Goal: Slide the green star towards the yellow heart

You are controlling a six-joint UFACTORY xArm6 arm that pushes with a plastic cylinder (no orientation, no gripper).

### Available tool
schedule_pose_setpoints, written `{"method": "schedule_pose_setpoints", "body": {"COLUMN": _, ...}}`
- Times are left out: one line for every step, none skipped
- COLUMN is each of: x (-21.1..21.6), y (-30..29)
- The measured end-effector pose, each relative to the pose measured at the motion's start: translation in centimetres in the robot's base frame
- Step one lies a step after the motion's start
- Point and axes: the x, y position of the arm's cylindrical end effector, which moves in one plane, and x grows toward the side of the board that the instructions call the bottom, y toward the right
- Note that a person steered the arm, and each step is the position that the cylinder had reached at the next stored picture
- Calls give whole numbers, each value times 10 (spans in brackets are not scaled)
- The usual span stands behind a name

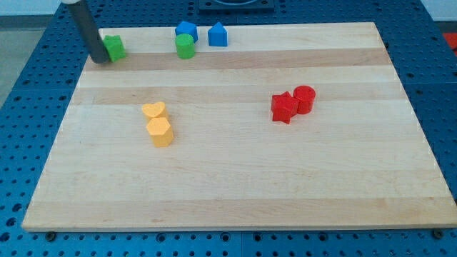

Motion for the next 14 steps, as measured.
{"method": "schedule_pose_setpoints", "body": {"x": 0, "y": -1}}
{"method": "schedule_pose_setpoints", "body": {"x": 1, "y": -46}}
{"method": "schedule_pose_setpoints", "body": {"x": -1, "y": -45}}
{"method": "schedule_pose_setpoints", "body": {"x": -39, "y": -42}}
{"method": "schedule_pose_setpoints", "body": {"x": -65, "y": -28}}
{"method": "schedule_pose_setpoints", "body": {"x": -62, "y": -5}}
{"method": "schedule_pose_setpoints", "body": {"x": -44, "y": -1}}
{"method": "schedule_pose_setpoints", "body": {"x": -17, "y": 9}}
{"method": "schedule_pose_setpoints", "body": {"x": -11, "y": 18}}
{"method": "schedule_pose_setpoints", "body": {"x": -11, "y": 29}}
{"method": "schedule_pose_setpoints", "body": {"x": -11, "y": 32}}
{"method": "schedule_pose_setpoints", "body": {"x": -11, "y": 37}}
{"method": "schedule_pose_setpoints", "body": {"x": -7, "y": 40}}
{"method": "schedule_pose_setpoints", "body": {"x": 16, "y": 62}}
